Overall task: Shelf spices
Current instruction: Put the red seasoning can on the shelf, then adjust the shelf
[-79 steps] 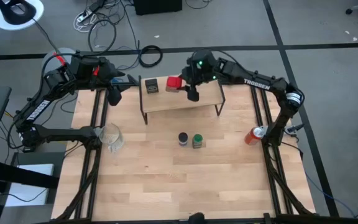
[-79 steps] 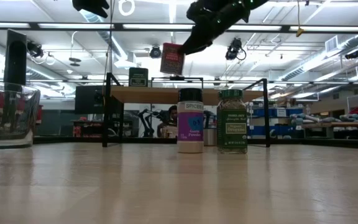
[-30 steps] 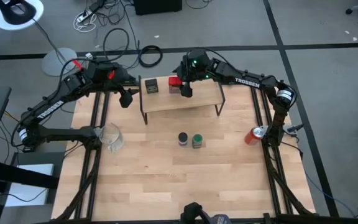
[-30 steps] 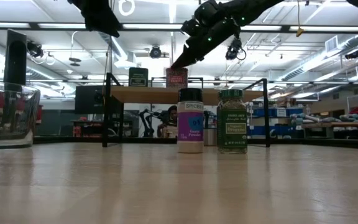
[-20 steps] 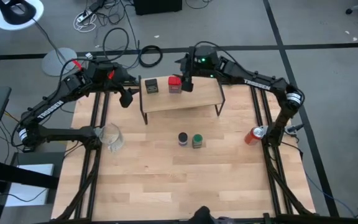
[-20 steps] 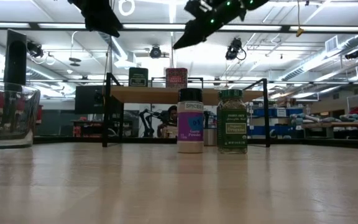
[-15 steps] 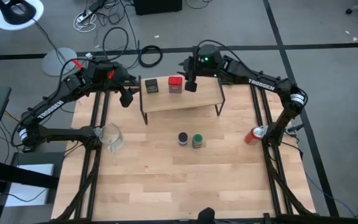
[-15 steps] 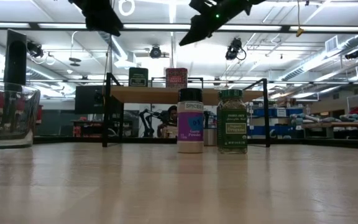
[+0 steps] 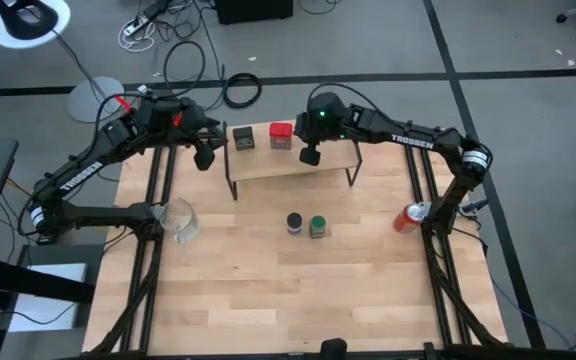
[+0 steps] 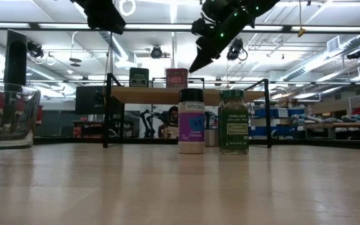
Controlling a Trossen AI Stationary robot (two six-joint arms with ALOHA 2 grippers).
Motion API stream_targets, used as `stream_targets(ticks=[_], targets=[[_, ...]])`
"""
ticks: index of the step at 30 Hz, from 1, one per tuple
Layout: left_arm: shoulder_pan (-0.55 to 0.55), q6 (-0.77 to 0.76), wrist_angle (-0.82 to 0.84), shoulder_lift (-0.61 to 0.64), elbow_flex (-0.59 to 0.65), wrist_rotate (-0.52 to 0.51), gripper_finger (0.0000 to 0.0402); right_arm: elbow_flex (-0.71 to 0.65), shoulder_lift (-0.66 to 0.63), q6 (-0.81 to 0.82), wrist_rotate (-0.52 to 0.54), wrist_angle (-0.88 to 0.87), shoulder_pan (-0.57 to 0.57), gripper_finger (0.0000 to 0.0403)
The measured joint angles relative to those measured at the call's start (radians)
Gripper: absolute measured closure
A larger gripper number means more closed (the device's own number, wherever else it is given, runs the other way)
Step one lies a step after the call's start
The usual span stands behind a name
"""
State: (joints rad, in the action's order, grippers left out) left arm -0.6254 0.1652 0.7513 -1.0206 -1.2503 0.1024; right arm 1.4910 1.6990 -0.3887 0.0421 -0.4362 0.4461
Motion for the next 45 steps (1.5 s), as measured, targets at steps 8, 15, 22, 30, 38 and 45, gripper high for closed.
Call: stream_targets(ticks=[8,15,22,30,38,45], targets=[[0.000,-0.016,0.001,0.000,0.000,0.000,0.0115,-0.061,0.001,0.033,0.017,0.050,0.000,0.0401],[0.000,-0.031,0.001,0.000,0.000,0.001,0.0115,-0.086,0.014,0.032,0.016,0.134,0.020,0.0402],[0.000,-0.040,0.003,0.000,0.000,0.008,0.0115,-0.086,0.036,0.025,-0.049,0.196,0.032,0.0402],[0.000,-0.041,0.003,0.000,0.000,0.008,0.0115,-0.086,0.036,0.013,-0.063,0.236,0.032,0.0403],[0.017,-0.040,0.002,0.000,0.000,0.008,0.0115,-0.086,0.036,-0.008,-0.071,0.238,0.031,0.0403],[0.040,-0.048,0.003,0.000,0.000,0.008,0.0115,-0.086,-0.008,-0.031,0.083,0.189,-0.003,0.0403]])
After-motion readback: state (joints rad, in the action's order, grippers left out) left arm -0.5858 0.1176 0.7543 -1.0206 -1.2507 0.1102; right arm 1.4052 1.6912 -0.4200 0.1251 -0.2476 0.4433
